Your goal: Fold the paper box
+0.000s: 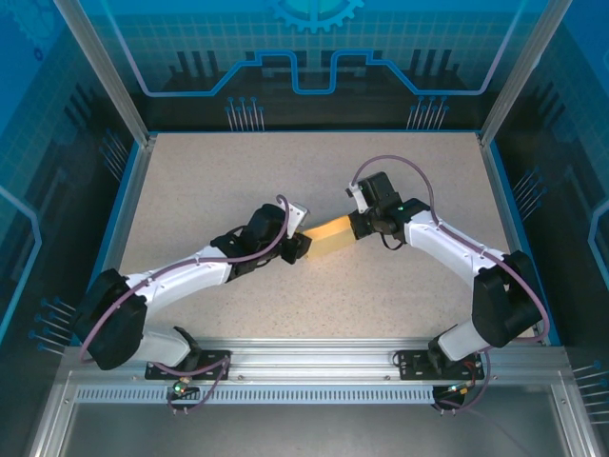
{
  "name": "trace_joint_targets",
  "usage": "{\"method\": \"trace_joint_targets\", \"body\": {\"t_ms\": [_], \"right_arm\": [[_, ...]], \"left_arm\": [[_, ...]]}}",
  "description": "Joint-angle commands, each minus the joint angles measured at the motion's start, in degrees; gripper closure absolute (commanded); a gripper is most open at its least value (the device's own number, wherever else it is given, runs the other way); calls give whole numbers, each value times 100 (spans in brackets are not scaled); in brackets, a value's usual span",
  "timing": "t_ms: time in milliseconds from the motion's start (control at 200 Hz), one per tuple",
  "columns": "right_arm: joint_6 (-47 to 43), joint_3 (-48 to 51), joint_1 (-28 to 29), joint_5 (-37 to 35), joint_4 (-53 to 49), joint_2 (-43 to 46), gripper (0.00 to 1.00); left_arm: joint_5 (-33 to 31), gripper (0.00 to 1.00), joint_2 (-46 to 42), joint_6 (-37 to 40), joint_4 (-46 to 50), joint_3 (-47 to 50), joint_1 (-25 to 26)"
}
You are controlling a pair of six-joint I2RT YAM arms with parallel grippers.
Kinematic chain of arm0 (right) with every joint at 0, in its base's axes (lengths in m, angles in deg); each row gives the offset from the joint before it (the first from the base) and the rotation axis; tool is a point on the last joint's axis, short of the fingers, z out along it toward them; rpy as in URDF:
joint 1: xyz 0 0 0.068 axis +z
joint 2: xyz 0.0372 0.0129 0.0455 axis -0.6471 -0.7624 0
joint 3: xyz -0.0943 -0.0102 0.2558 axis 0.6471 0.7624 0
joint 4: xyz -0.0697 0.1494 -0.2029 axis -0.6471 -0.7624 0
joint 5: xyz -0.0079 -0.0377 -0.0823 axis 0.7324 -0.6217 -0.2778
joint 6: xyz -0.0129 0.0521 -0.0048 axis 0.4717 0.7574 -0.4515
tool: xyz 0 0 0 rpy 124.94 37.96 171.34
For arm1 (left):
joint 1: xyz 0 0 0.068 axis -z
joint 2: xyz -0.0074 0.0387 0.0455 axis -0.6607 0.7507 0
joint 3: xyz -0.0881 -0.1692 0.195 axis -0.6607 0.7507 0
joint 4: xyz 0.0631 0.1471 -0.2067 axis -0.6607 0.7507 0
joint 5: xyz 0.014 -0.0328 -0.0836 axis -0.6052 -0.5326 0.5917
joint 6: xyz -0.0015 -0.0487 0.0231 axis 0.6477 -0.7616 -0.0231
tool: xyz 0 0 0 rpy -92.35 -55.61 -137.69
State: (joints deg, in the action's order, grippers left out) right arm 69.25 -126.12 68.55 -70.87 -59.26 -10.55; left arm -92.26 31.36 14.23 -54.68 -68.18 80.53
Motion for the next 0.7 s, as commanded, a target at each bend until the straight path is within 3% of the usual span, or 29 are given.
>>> {"method": "trace_joint_targets", "body": {"t_ms": [0,540,695], "right_arm": [[86,-180,55,-64,-115,3,98],[137,-159,69,-12,-65,-86,98],[130,-107,78,-28,-47,-69,98]], "left_arm": [[-120,66,73,-91,285,-182,62],[-137,89,332,-9,314,-446,90],[-190,91,296,-192,345,-476,90]]}}
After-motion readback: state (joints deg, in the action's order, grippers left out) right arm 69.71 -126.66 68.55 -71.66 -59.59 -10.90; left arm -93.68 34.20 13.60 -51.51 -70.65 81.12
